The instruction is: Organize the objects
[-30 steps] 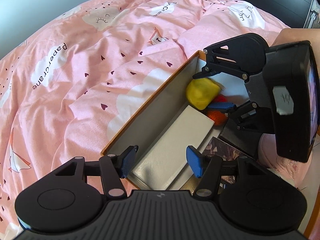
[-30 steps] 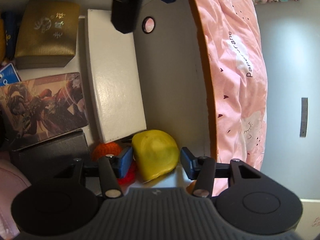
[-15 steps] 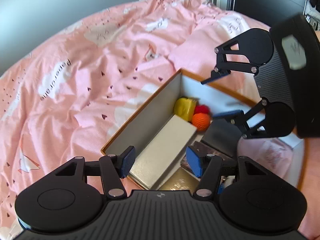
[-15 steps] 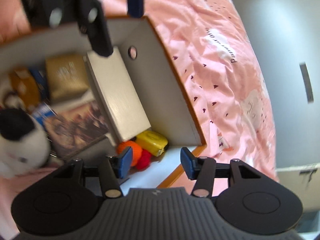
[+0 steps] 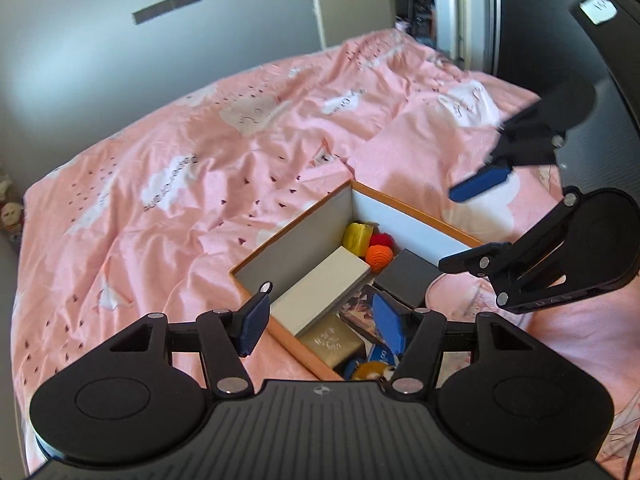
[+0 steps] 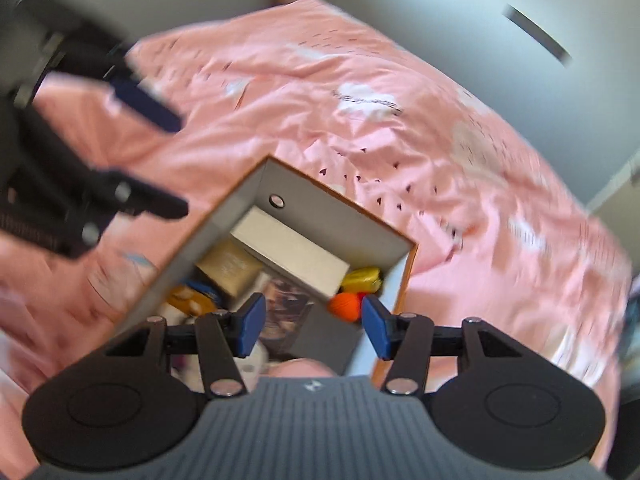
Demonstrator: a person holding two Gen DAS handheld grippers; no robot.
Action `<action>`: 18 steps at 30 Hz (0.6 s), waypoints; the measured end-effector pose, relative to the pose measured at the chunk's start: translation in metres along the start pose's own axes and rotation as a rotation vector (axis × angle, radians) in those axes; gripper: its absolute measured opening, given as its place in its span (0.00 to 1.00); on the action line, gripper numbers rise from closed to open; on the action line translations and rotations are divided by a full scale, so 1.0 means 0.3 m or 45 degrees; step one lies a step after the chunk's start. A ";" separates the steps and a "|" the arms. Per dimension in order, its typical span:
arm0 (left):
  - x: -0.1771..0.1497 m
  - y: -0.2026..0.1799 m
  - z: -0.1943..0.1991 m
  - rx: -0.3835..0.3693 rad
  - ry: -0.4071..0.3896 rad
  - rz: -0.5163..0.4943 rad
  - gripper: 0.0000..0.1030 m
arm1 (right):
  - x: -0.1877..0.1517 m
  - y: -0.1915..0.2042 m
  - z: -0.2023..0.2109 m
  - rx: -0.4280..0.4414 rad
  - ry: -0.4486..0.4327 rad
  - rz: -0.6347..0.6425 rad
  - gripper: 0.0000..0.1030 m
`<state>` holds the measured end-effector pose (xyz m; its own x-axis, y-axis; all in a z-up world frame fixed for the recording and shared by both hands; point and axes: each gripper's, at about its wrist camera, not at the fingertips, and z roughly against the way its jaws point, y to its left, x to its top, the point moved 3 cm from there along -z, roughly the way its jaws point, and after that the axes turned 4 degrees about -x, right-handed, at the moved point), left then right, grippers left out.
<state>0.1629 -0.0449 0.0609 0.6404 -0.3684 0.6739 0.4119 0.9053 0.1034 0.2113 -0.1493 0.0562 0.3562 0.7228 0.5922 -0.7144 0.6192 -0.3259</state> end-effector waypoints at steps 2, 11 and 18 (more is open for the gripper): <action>-0.025 -0.011 0.037 0.027 -0.022 0.040 0.72 | -0.024 0.016 0.048 0.003 -0.045 -0.110 0.55; -0.227 -0.030 0.172 0.241 -0.231 0.400 0.82 | -0.178 0.126 0.210 -0.078 -0.295 -0.520 0.63; -0.359 -0.058 0.168 0.253 -0.238 0.537 0.85 | -0.308 0.249 0.213 -0.284 -0.366 -0.627 0.64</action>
<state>0.0540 -0.0104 0.0233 0.5897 0.0663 0.8049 -0.0011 0.9967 -0.0813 0.0864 -0.1894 0.0241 0.4138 0.2425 0.8775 -0.3526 0.9313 -0.0911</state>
